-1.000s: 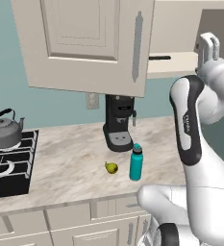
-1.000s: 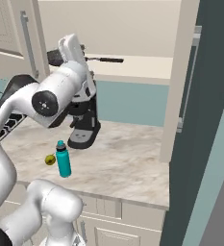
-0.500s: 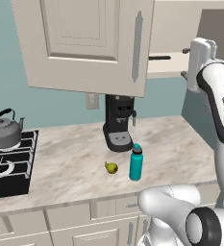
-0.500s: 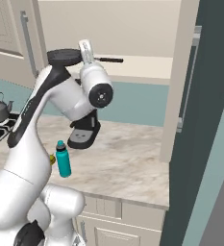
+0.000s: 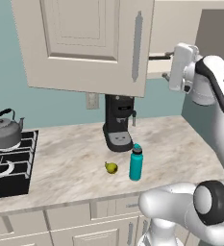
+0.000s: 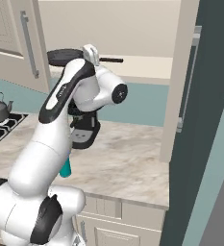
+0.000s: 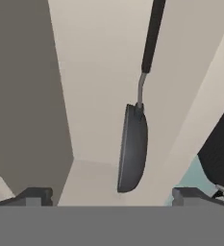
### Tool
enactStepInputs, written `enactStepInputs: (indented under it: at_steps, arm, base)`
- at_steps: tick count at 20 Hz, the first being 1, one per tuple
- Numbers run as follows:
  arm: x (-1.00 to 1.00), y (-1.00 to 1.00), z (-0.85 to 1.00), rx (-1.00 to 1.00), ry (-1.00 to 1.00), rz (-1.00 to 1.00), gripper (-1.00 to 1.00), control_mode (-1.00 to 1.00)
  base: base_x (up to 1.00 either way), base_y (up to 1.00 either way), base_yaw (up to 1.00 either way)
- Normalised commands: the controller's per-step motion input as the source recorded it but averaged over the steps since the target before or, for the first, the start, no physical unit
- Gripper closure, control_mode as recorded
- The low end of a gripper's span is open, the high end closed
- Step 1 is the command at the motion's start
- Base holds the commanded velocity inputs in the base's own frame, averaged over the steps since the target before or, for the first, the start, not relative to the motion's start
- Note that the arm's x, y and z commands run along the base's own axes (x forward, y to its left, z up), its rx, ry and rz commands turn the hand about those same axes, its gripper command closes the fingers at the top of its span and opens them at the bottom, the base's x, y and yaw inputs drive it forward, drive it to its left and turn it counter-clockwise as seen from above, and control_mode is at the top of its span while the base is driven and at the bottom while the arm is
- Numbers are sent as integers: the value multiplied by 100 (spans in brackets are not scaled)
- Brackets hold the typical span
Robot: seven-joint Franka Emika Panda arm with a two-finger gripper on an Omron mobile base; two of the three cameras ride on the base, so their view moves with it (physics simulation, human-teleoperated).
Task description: Pick the pan from the cabinet and place it on the stove. Then turn on the stove burner for the pan.
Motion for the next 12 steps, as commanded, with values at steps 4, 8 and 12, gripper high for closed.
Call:
enactStepInputs:
  at_steps: [4,8,12]
  arm:
    - [31,43,-3,2,1,21,-100,-100]
    - [0,66,0,0,0,19,-100,-100]
    - [0,71,0,0,0,16,-100,-100]
  base:
    - [0,0,0]
    - [0,0,0]
    - [0,0,0]
